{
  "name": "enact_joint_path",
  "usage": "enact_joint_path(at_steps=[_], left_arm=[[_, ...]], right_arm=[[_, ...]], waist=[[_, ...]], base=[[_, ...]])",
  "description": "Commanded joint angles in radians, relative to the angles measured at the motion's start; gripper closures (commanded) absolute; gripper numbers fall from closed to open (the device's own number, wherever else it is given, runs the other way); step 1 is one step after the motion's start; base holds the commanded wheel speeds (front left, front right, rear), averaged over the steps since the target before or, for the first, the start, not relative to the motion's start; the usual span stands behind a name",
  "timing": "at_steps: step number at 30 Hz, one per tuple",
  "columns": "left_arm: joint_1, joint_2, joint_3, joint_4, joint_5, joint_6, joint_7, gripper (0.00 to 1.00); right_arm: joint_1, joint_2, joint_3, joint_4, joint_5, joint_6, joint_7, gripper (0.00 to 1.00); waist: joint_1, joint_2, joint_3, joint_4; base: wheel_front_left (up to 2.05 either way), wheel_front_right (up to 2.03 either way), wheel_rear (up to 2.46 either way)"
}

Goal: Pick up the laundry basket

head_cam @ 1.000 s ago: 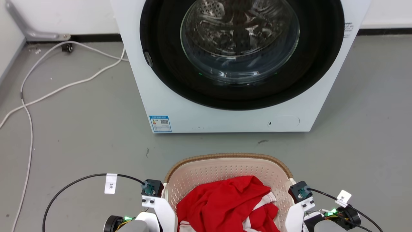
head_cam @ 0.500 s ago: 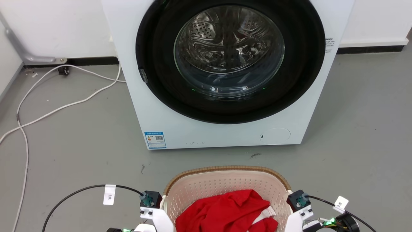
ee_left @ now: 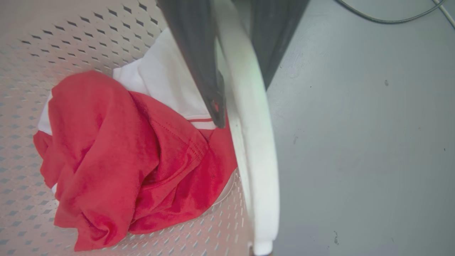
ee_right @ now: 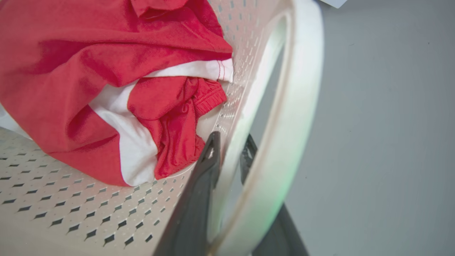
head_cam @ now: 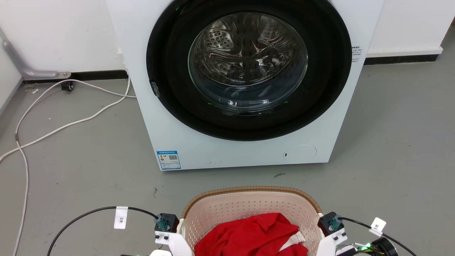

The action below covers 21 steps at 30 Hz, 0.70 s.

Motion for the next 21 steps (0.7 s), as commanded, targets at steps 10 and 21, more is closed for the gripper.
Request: enact_joint_path(at_steps=[10, 21], left_arm=[[-0.013, -0.006, -0.009, -0.008, -0.014, -0.01, -0.004, 1.0], [-0.011, -0.008, -0.017, -0.007, -0.029, -0.01, 0.001, 1.0]], right_arm=[[-0.012, 0.002, 0.082, 0.002, 0.068, 0.014, -0.002, 1.0], [-0.027, -0.006, 0.143, 0.007, 0.13, 0.014, -0.005, 1.0]], waist=[[0.0001, -0.0001, -0.002, -0.002], [0.0001, -0.0001, 0.003, -0.003]], base=[[0.0, 0.0, 0.0], [0.0, 0.0, 0.0]])
